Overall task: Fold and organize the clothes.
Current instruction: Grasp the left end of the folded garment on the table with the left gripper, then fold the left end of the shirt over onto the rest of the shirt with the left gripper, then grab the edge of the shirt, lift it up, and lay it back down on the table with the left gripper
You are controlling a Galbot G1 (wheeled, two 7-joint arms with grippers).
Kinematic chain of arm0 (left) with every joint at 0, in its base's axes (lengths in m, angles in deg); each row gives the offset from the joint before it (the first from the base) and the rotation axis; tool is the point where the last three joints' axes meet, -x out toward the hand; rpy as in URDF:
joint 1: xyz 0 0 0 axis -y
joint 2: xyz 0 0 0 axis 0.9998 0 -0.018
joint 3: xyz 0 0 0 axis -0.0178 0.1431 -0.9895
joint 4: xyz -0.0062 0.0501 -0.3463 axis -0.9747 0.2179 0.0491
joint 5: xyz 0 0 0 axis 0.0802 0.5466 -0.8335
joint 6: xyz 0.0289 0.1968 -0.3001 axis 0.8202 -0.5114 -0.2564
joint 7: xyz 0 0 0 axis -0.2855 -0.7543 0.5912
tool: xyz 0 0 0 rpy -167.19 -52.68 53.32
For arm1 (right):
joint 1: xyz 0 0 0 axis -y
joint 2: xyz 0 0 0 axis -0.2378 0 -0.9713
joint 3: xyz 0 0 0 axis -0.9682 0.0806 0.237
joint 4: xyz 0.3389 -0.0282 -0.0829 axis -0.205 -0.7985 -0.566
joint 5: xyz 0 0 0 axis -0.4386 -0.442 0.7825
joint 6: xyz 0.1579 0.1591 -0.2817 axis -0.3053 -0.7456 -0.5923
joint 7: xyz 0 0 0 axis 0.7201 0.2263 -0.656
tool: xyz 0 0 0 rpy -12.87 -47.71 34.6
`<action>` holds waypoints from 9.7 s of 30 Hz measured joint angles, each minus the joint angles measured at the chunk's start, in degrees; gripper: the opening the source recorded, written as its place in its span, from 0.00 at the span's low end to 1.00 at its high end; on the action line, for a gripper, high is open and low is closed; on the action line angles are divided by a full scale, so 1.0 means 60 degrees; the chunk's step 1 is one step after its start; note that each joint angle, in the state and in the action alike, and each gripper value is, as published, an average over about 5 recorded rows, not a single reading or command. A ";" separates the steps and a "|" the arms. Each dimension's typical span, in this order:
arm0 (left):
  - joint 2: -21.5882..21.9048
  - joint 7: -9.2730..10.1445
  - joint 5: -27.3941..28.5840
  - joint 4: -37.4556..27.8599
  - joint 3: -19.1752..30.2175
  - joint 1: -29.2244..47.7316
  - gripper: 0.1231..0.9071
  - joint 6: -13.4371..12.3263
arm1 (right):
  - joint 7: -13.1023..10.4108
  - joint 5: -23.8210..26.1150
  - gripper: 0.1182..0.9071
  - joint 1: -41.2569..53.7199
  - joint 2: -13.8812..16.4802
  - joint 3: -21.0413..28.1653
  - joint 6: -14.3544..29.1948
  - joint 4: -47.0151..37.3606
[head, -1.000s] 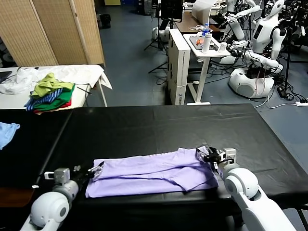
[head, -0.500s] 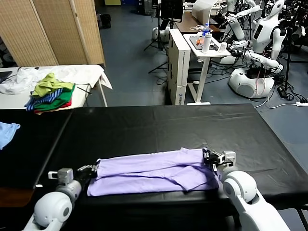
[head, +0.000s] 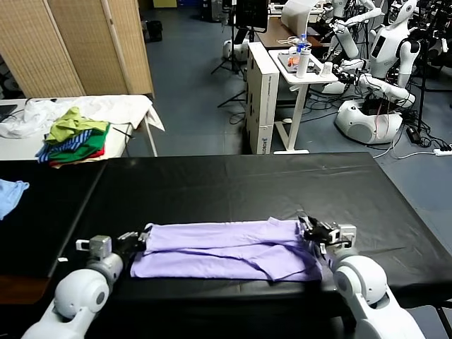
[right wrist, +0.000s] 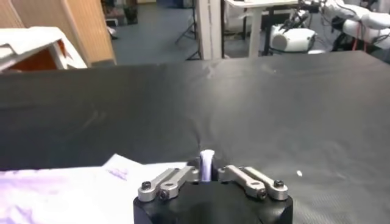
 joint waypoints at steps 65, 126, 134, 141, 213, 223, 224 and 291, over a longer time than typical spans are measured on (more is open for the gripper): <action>0.0298 -0.0497 0.3128 0.0604 -0.3184 -0.2893 0.08 -0.1409 | 0.0176 -0.0345 1.00 -0.1744 0.0188 -0.1382 0.0174 0.1405; -0.3345 0.0064 -0.0115 0.1002 0.2194 -0.0451 0.08 -0.0864 | 0.0321 0.0605 1.00 -0.2632 -0.0614 -0.1557 0.0273 0.1290; -0.3596 0.0065 0.0073 0.0854 0.2385 -0.0435 0.08 -0.0866 | 0.0322 0.0654 1.00 -0.2589 -0.0613 -0.1495 0.0255 0.1255; -0.3767 0.0045 0.0227 0.0744 0.2437 -0.0416 0.09 -0.0845 | 0.0325 0.0737 1.00 -0.2510 -0.0611 -0.1381 0.0242 0.1222; -0.3505 -0.0315 0.1407 0.1620 -0.0283 -0.1500 1.00 -0.1419 | 0.0890 0.1756 1.00 0.1734 -0.0027 0.4524 0.0775 0.0017; -0.3446 -0.0926 0.1795 0.1202 -0.0264 -0.1305 1.00 -0.1971 | 0.1155 0.1303 1.00 0.0768 0.0717 0.3794 0.1524 0.0802; -0.3440 -0.1048 0.1832 0.1110 -0.0277 -0.1285 1.00 -0.2097 | 0.1156 0.1222 1.00 0.0621 0.0756 0.3587 0.1610 0.0885; -0.3060 -0.1667 -0.0495 -0.0284 -0.0994 -0.1257 0.08 -0.2352 | 0.1098 0.1788 1.00 -0.3150 -0.0017 -0.0033 0.1986 0.2011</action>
